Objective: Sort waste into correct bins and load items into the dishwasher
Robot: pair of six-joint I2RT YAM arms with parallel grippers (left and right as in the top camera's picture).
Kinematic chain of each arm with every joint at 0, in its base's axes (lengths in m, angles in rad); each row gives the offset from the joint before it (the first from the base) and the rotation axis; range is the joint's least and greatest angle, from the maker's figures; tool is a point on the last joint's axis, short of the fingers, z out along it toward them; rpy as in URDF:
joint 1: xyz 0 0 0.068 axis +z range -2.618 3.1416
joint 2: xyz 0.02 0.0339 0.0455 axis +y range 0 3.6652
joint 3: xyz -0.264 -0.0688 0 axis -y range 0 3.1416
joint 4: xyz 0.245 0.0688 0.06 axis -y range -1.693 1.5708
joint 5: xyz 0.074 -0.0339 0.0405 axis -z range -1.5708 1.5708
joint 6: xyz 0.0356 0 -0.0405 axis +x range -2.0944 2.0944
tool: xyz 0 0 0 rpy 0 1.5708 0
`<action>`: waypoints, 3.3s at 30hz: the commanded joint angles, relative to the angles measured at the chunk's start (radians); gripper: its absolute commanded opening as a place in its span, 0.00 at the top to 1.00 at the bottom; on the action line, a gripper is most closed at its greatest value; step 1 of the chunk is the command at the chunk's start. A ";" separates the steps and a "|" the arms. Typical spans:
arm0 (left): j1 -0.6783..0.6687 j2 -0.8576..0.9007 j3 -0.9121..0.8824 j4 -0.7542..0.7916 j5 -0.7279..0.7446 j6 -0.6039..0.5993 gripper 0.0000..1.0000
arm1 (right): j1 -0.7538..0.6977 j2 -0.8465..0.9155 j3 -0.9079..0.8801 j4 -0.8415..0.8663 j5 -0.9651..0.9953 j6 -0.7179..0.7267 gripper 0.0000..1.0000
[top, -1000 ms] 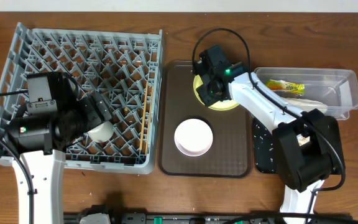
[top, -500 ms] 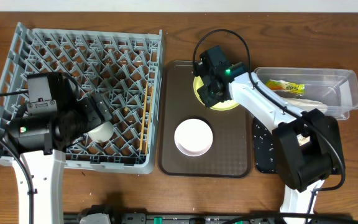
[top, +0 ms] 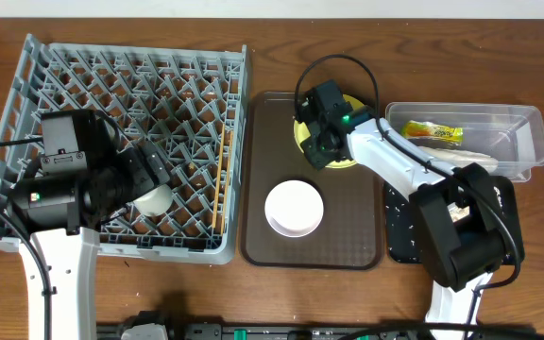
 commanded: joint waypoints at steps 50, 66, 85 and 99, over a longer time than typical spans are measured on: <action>0.136 -0.449 0.026 0.035 0.227 -0.061 0.02 | 0.297 0.446 0.362 1.372 -0.981 1.098 0.99; 0.136 -0.449 0.026 0.035 0.227 -0.061 0.02 | 0.334 0.447 0.362 1.489 -0.893 1.251 0.99; 0.136 -0.449 0.026 0.037 0.224 -0.061 0.02 | 0.188 0.454 0.362 1.421 -0.958 1.215 0.71; 0.136 -0.448 0.026 0.051 0.223 -0.030 0.02 | 0.009 0.418 0.364 1.305 -1.035 1.209 0.43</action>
